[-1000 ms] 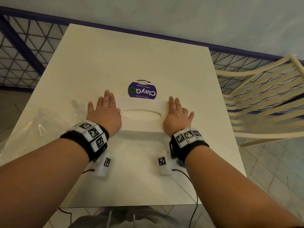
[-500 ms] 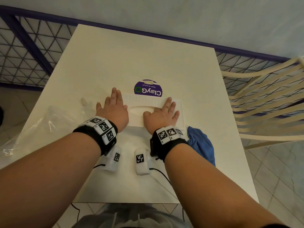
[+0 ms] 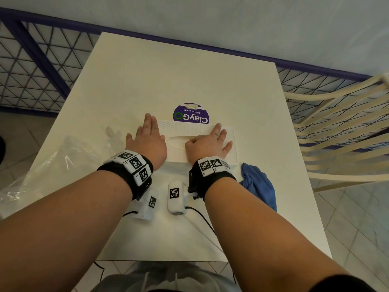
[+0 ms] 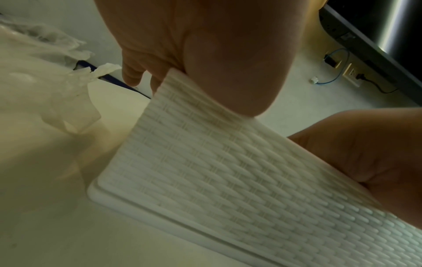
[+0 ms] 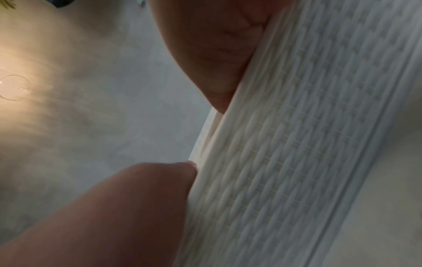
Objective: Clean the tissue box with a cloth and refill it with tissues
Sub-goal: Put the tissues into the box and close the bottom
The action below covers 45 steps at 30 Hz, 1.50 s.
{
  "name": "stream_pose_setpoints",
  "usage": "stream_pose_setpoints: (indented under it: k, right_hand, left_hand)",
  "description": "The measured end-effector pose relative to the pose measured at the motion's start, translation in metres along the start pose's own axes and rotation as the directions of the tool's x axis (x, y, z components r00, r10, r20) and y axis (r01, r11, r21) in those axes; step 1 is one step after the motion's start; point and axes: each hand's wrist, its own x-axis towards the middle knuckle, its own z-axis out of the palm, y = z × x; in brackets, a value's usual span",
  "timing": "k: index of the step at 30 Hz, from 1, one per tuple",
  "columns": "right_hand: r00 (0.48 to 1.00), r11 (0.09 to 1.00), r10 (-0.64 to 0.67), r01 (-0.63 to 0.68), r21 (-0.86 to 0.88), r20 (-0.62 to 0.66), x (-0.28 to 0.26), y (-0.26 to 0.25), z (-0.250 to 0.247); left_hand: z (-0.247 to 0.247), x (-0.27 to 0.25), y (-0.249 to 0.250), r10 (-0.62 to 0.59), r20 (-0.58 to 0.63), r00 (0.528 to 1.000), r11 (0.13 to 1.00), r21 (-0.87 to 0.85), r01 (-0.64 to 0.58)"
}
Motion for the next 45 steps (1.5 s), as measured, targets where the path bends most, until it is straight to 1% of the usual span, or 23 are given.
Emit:
stream_pose_setpoints:
  k: [6,10,16,21,25,28,31,34,37,42,45]
  right_hand:
    - [1.000,1.000,-0.021,0.021,-0.009,-0.017,0.000,0.002,0.002]
    - [0.996,0.995,-0.065,0.069,-0.067,0.058,-0.001,0.002,0.003]
    - [0.995,0.994,-0.044,0.052,-0.096,0.085,0.002,-0.001,0.000]
    - [0.999,0.998,0.019,-0.016,-0.066,0.048,0.007,-0.005,0.003]
    - [0.999,0.999,0.038,-0.037,-0.025,0.007,0.005,-0.008,0.002]
    - [1.000,1.000,0.026,-0.026,0.008,-0.006,0.003,-0.007,-0.002]
    - [1.000,1.000,-0.028,0.028,0.009,-0.015,0.002,-0.004,0.003]
    - [0.997,0.997,-0.075,0.075,-0.024,0.025,0.001,0.000,0.006]
    - [0.994,0.996,-0.062,0.068,-0.064,0.092,0.001,-0.003,0.006]
    - [0.994,0.994,-0.052,0.061,-0.093,0.099,0.000,-0.007,0.002]
    - [0.996,0.995,-0.043,0.049,-0.083,0.077,-0.001,-0.007,-0.001]
  left_hand:
    - [0.002,0.001,0.000,-0.003,-0.003,1.000,1.000,0.000,0.003]
    - [0.003,0.001,0.000,0.002,-0.013,1.000,1.000,-0.016,-0.002]
    - [0.004,0.002,-0.001,0.004,-0.014,1.000,1.000,-0.030,-0.004]
    - [0.004,0.002,-0.001,0.007,-0.014,1.000,1.000,-0.030,-0.007]
    - [0.004,0.001,-0.002,0.011,-0.016,1.000,1.000,-0.028,-0.012]
    - [0.004,0.001,-0.002,0.007,-0.012,1.000,1.000,-0.029,-0.007]
    - [0.003,0.001,0.000,-0.003,-0.015,1.000,1.000,-0.022,0.002]
    - [0.004,0.001,0.000,0.002,-0.015,1.000,1.000,-0.021,-0.003]
    - [0.005,0.002,-0.001,0.006,-0.018,1.000,1.000,-0.020,-0.007]
    - [0.006,0.002,-0.002,0.013,-0.035,0.999,1.000,-0.016,-0.013]
    - [0.004,0.001,-0.001,0.016,-0.048,0.999,0.999,0.053,-0.013]
